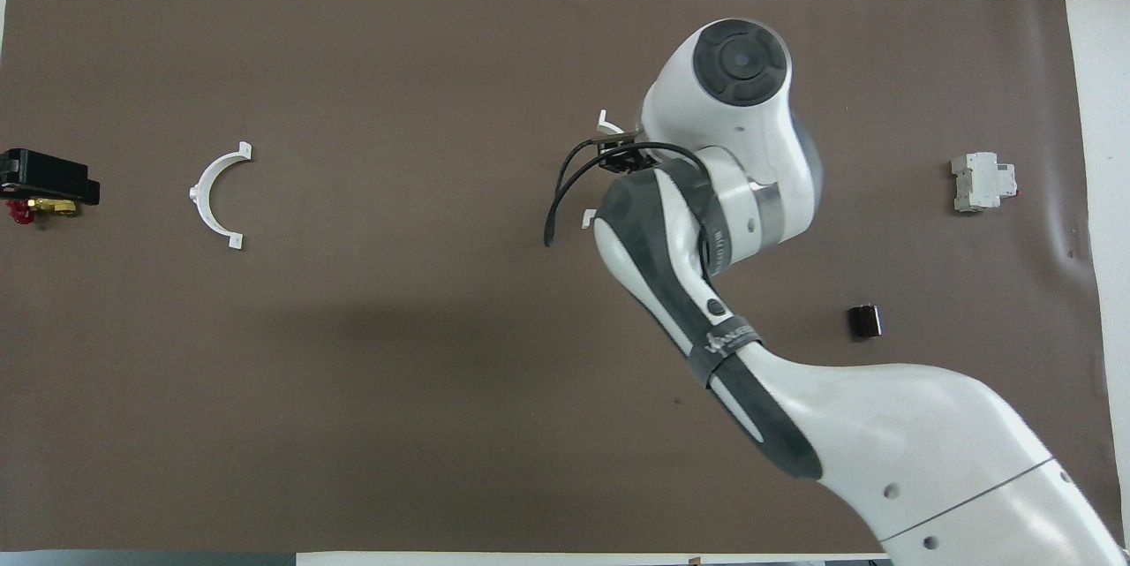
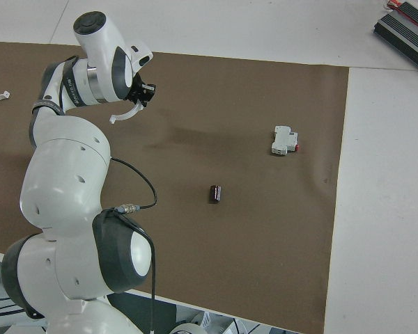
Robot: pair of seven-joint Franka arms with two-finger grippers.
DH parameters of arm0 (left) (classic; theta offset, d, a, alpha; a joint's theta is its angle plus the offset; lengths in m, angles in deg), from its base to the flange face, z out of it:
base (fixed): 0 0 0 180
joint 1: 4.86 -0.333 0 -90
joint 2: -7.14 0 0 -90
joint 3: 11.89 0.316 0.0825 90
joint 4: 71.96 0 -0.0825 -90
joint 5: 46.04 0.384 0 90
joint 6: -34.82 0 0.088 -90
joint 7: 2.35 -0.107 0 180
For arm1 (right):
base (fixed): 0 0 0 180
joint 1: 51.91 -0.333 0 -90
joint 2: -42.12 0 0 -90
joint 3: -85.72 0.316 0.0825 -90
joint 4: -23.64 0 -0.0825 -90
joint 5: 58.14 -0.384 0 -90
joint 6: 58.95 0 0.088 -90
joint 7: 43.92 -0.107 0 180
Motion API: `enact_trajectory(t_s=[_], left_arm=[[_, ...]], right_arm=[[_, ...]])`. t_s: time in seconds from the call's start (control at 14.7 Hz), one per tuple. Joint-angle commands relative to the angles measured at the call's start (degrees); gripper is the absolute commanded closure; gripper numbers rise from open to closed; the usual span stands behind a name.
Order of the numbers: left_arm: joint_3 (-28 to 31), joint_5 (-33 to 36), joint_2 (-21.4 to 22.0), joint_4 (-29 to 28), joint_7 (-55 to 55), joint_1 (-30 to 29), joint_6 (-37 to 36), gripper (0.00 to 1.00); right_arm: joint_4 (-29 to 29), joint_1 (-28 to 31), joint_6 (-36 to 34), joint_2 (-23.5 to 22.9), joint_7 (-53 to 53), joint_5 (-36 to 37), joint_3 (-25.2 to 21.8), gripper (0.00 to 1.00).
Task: Assemble drain pipe with both arms
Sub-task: 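Carry the half-ring with the right gripper to the table center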
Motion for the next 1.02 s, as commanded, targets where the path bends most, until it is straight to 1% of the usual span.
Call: enact_trajectory(t_s=[0.0,0.07,0.14,0.34,0.41,0.48,0.68,0.75,0.82,0.95], left_arm=[[0.22,0.23,1.38,-1.49,-0.77,0.14,0.23,0.00],[0.22,0.23,1.38,-1.49,-0.77,0.14,0.15,0.00],[0.22,0.23,1.38,-1.49,-0.77,0.14,0.23,0.00],[0.22,0.23,1.38,-1.49,-0.77,0.14,-0.47,0.00],[0.30,0.23,1.38,-1.49,-0.77,0.14,-0.47,0.00],[0.22,0.23,1.38,-1.49,-0.77,0.06,-0.47,0.00],[0.30,0.23,1.56,-1.49,-0.42,0.49,-1.43,0.00],[0.22,0.23,1.56,-1.67,-0.85,0.15,-0.48,0.00],[0.30,0.23,1.73,-2.54,-1.38,-0.03,1.27,0.00],[0.39,0.23,2.44,-5.87,-1.73,-0.82,6.36,0.00]], right_arm=[[-0.63,-1.75,2.34,-2.16,-2.31,0.06,-0.33,1.00],[-0.19,-3.16,3.64,-2.86,-3.10,-0.12,-0.33,1.00],[0.77,-3.44,5.31,-3.56,-3.63,-0.03,-0.33,1.00],[1.04,-3.87,8.40,-5.24,-3.64,0.06,-0.33,1.00],[1.39,-4.31,8.84,-5.50,-3.64,0.06,-0.33,0.95],[1.65,-4.32,8.84,-5.85,-3.46,0.14,-0.33,0.91],[1.75,-4.67,8.41,-5.77,-0.75,1.02,-0.33,0.87],[1.75,-4.84,8.14,-5.77,0.13,2.07,-0.33,0.86],[1.75,-4.93,8.14,-5.77,0.14,3.21,-0.33,0.83],[2.44,-5.89,8.93,-5.77,0.23,4.54,-0.33,0.73]])
